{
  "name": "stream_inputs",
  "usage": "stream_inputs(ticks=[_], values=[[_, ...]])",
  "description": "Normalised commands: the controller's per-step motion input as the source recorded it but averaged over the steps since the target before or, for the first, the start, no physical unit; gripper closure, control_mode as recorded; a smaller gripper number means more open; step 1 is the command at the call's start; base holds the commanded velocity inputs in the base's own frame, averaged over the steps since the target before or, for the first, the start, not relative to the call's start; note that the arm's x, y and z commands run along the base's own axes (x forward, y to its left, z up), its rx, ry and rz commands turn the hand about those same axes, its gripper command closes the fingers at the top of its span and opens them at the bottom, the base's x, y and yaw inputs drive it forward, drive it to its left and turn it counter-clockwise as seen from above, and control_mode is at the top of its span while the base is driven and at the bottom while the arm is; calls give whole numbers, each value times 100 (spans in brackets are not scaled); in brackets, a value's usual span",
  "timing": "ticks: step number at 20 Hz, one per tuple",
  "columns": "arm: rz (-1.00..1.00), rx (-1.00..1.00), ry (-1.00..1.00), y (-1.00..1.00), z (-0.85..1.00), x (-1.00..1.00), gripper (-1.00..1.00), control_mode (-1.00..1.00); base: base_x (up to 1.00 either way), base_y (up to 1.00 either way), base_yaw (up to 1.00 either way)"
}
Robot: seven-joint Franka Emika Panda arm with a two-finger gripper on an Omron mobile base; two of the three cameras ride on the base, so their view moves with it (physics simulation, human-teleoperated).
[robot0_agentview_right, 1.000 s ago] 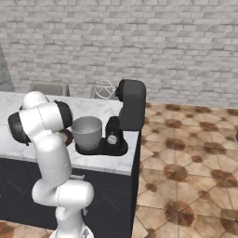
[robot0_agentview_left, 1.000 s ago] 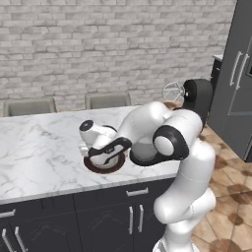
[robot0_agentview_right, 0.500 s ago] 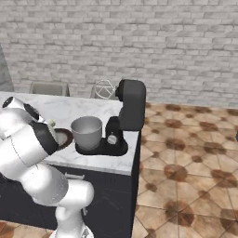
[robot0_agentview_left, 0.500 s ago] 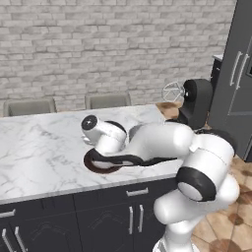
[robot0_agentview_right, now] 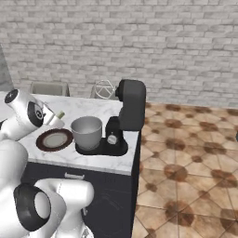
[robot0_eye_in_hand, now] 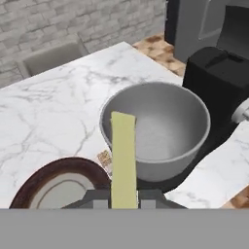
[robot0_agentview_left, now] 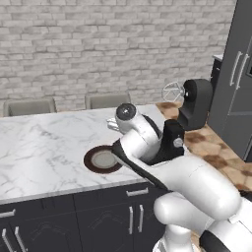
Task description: Add butter and sugar cubes to the stand mixer bowl and then turn on the stand mixer to begin making frosting.
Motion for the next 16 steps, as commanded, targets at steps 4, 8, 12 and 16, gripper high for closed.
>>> stream_inputs(ticks=[4,8,12,16], values=[[0,8,0,-24,100,-10,100,-100,0,0,0],[0,5,1,-4,100,-6,100,-100,0,0,0],[0,-4,4,-28,34,0,100,-100,0,0,0],[0,-11,16,-33,-26,13,100,-100,0,0,0]])
